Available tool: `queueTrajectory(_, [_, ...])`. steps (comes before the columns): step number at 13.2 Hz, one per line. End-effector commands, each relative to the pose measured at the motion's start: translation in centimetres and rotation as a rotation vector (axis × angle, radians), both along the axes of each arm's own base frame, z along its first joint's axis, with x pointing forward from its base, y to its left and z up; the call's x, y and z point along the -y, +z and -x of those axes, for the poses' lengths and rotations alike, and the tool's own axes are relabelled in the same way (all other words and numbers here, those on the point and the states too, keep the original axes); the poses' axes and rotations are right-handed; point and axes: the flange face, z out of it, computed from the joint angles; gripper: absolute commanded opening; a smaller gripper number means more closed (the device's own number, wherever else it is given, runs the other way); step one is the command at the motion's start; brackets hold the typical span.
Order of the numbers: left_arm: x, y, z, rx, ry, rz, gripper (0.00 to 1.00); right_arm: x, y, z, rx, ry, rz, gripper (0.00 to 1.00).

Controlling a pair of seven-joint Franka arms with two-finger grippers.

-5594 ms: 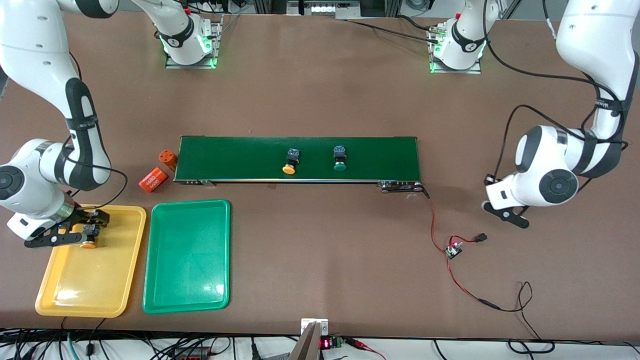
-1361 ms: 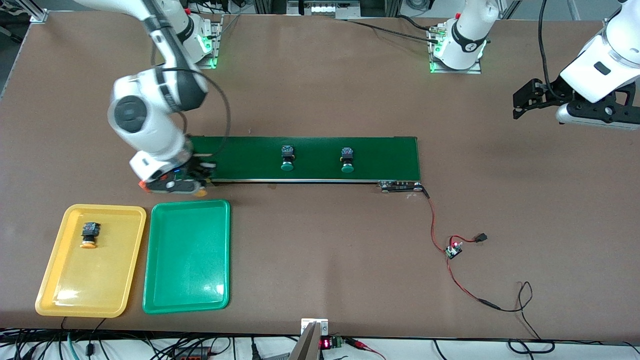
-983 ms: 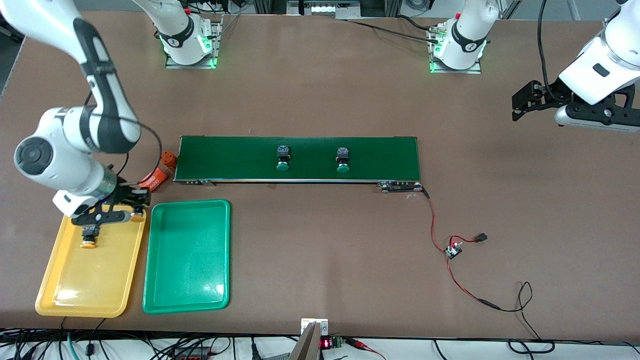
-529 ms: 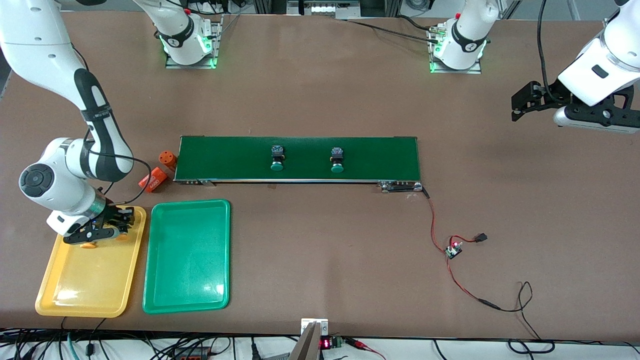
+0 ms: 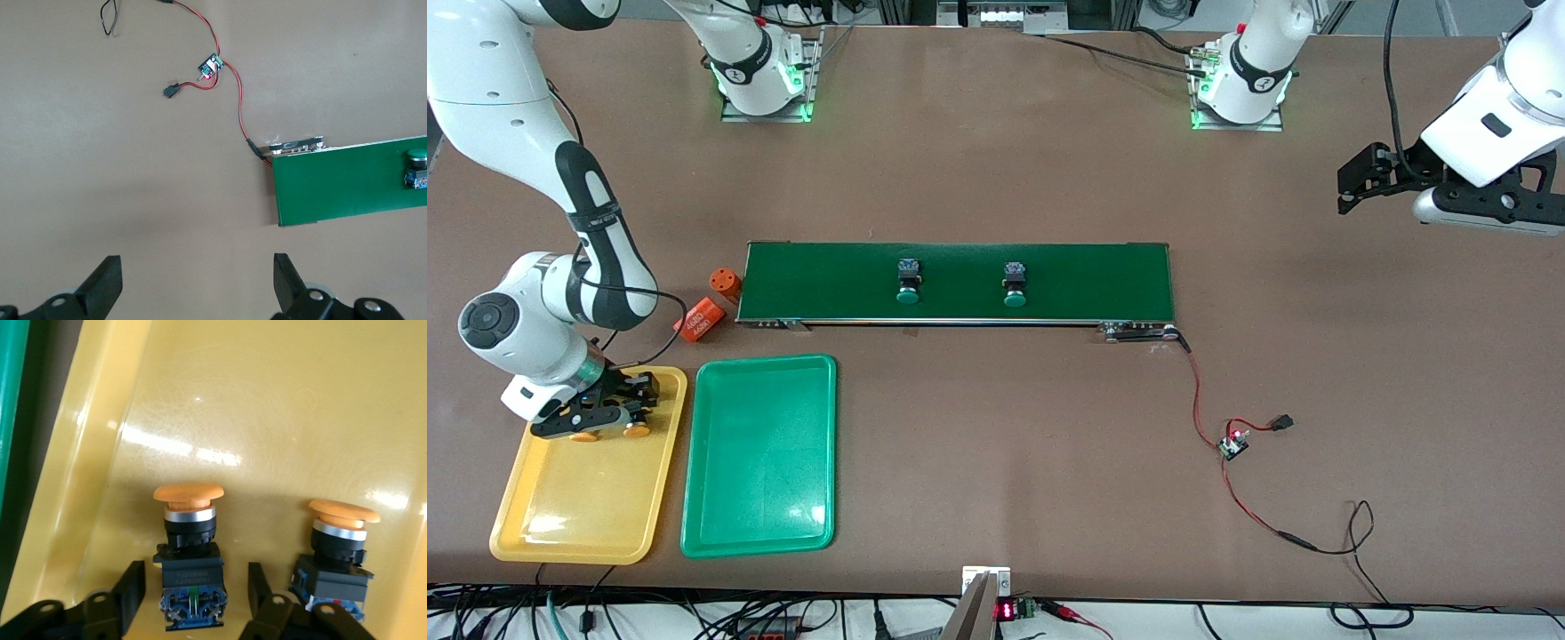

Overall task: Sort buttons by color to trays
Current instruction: 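Carry the yellow button into the yellow tray and open the right gripper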

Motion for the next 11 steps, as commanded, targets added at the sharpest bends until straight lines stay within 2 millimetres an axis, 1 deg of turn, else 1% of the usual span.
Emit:
queueTrajectory(1, [0.7,0.6,0.0,-0.011,-0.015,-0.024,1.0,-2.6,4.9,0.7,-0.052,-0.06,-0.031,1.0])
queueTrajectory(2, [0.8,0.6,0.0,-0.011,-0.017,-0.024,1.0,-4.6,7.1,1.8,-0.106,-0.112,-0.046,1.0])
queueTrajectory(3, [0.8,0.8,0.0,-0.008,-0.017,-0.024,1.0,-7.3,9.5,2.8,-0.13,-0.143,-0.056,1.0])
queueTrajectory(4, [0.8,0.8,-0.1,-0.008,-0.017,-0.022,1.0,-9.5,11.8,4.6,-0.145,-0.172,-0.063,1.0])
queueTrajectory(5, [0.7,0.7,-0.1,-0.01,-0.016,-0.023,1.0,-11.5,13.1,6.2,-0.148,-0.185,-0.068,1.0])
queueTrajectory(6, [0.8,0.7,-0.2,-0.01,-0.017,-0.024,1.0,-13.1,13.8,8.1,-0.152,-0.184,-0.079,1.0])
queueTrajectory(7, [0.8,0.6,-0.2,-0.011,-0.019,-0.024,1.0,-15.2,14.3,10.1,-0.151,-0.16,-0.089,1.0])
queueTrajectory(9, [0.8,0.6,-0.2,-0.011,-0.019,-0.024,1.0,-19.5,14.8,13.2,-0.16,-0.228,-0.115,1.0])
queueTrajectory(10, [0.9,0.7,-0.2,-0.01,-0.02,-0.024,1.0,-22.7,14.9,14.7,-0.151,-0.228,-0.121,1.0])
queueTrajectory(11, [0.9,0.6,-0.2,-0.011,-0.02,-0.024,1.0,-25.2,14.6,15.8,-0.138,-0.207,-0.127,1.0])
